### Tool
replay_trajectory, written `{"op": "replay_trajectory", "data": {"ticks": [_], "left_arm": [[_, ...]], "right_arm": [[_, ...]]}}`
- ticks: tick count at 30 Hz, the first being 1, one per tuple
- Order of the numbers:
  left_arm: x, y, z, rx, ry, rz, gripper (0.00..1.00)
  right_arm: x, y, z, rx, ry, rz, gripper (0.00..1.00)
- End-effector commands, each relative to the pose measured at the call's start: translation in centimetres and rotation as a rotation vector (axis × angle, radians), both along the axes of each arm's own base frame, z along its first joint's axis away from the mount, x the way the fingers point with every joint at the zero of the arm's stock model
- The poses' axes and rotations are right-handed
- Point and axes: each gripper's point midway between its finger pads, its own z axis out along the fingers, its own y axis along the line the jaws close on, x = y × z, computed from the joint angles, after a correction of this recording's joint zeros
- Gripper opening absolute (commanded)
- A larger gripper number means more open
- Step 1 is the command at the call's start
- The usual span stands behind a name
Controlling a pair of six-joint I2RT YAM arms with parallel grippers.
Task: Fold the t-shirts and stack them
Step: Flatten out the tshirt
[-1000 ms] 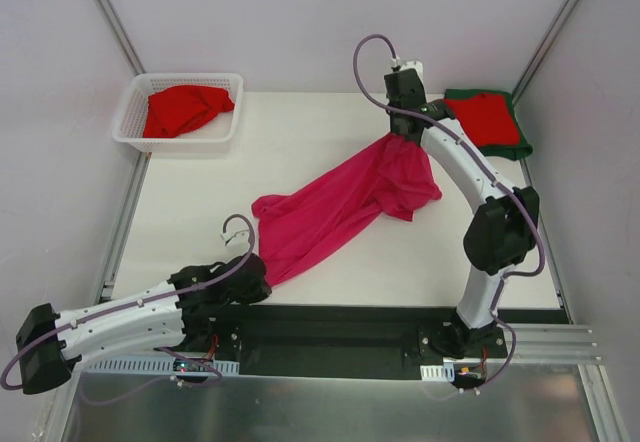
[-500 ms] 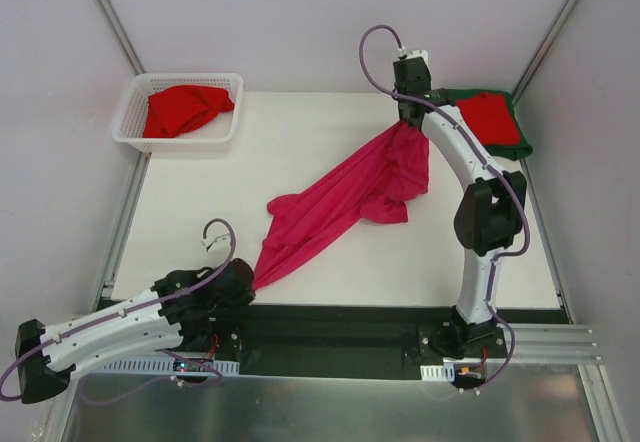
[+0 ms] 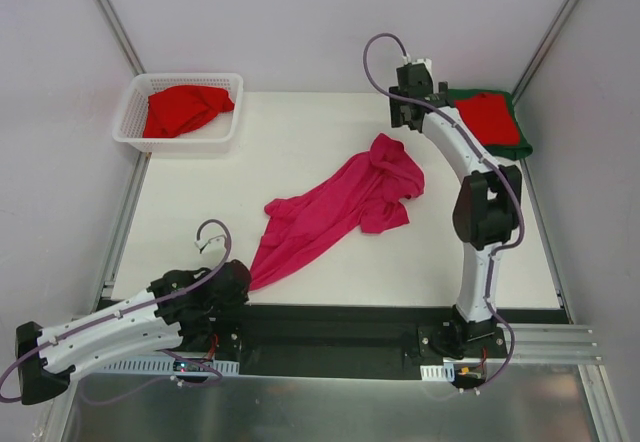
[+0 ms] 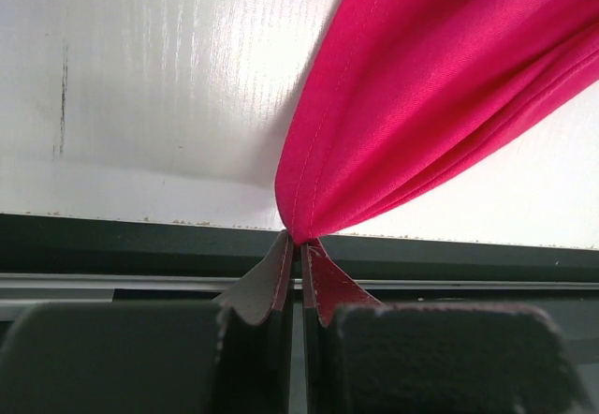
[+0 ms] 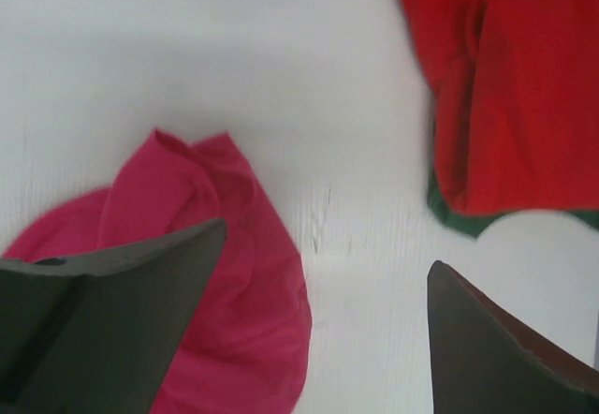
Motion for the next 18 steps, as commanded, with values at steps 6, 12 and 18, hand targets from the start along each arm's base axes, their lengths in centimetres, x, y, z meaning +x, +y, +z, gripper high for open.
{"op": "replay_trajectory", "data": {"ticks": [6, 12, 18], "left_arm": [[0.5, 0.3, 1.1, 0.028, -0.022, 0.022, 0.0], [1.1, 0.0, 2.2, 0.024, -0.052, 0.012, 0.0], [1.9, -0.8, 3.2, 0.036, -0.073, -0.007, 0.0]], "right_arm": [[-12.4, -0.8, 1.9, 0.274, -0.028, -0.078, 0.94], [-19.9, 1.4, 1.4, 0.511, 0.037, 0.011, 0.93], [-25.9, 5.2, -2.1, 0.778, 0.187, 0.103, 0.92]]}}
